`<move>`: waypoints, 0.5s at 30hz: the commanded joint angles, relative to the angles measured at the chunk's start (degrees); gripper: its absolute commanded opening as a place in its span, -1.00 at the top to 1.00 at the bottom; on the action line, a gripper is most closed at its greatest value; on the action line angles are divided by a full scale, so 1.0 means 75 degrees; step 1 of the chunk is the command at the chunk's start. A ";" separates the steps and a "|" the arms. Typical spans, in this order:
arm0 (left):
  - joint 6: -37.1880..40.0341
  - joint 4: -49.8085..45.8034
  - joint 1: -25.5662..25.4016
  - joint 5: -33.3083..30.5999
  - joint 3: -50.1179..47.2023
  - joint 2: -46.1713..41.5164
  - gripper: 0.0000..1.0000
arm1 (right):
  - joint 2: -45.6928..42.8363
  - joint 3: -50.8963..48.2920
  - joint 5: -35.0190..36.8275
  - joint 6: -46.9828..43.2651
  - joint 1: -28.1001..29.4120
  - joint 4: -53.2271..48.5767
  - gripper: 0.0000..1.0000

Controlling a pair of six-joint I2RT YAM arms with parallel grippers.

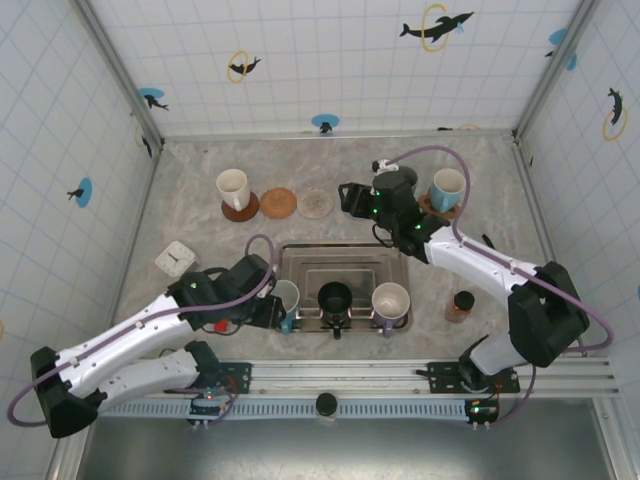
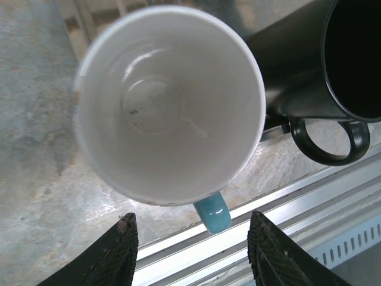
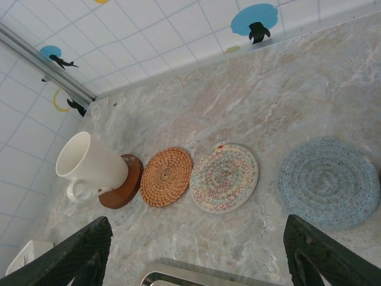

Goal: Place the cup by the coaster

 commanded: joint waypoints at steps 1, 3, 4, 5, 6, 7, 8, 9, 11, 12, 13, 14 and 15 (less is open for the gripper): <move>-0.0399 0.0419 -0.0332 0.0110 -0.0230 0.0273 -0.02 | 0.0115 0.0325 -0.0068 0.0044 -0.0063 0.0129 -0.54; -0.0483 0.0526 -0.0566 0.0123 -0.0304 0.0468 -0.04 | 0.0128 0.0321 -0.0086 0.0045 -0.0083 0.0138 -0.54; -0.0540 0.0534 -0.0684 0.0070 -0.0325 0.0582 -0.04 | 0.0129 0.0321 -0.0092 0.0041 -0.0082 0.0138 -0.54; -0.0589 0.0524 -0.0758 0.0030 -0.0335 0.0658 -0.05 | 0.0129 0.0321 -0.0101 0.0044 -0.0088 0.0132 -0.54; -0.0656 0.0520 -0.0830 -0.0031 -0.0339 0.0737 -0.05 | 0.0139 0.0313 -0.0104 0.0045 -0.0090 0.0137 -0.54; -0.0704 0.0530 -0.0873 -0.0080 -0.0362 0.0792 -0.06 | 0.0140 0.0309 -0.0110 0.0057 -0.0098 0.0130 -0.54; -0.0740 0.0574 -0.0895 -0.0096 -0.0368 0.0828 -0.06 | 0.0140 0.0309 -0.0115 0.0052 -0.0089 0.0136 -0.54; -0.0777 0.0641 -0.0910 -0.0103 -0.0413 0.0855 -0.06 | 0.0152 0.0296 -0.0116 0.0057 -0.0090 0.0137 -0.54; -0.0839 0.0746 -0.0922 -0.0138 -0.0468 0.0910 -0.06 | 0.0164 0.0309 -0.0133 0.0057 -0.0102 0.0136 -0.54; -0.0885 0.0783 -0.0921 -0.0203 -0.0496 0.0947 -0.06 | 0.0170 0.0309 -0.0139 0.0068 -0.0107 0.0132 -0.54; -0.0938 0.0800 -0.0930 -0.0269 -0.0504 0.0988 -0.05 | 0.0172 0.0309 -0.0139 0.0057 -0.0100 0.0138 -0.54; -0.0977 0.0836 -0.0927 -0.0329 -0.0538 0.1023 -0.04 | 0.0184 0.0309 -0.0139 0.0066 -0.0111 0.0148 -0.54; -0.1015 0.0895 -0.0933 -0.0396 -0.0561 0.1074 -0.04 | 0.0187 0.0309 -0.0150 0.0068 -0.0121 0.0149 -0.54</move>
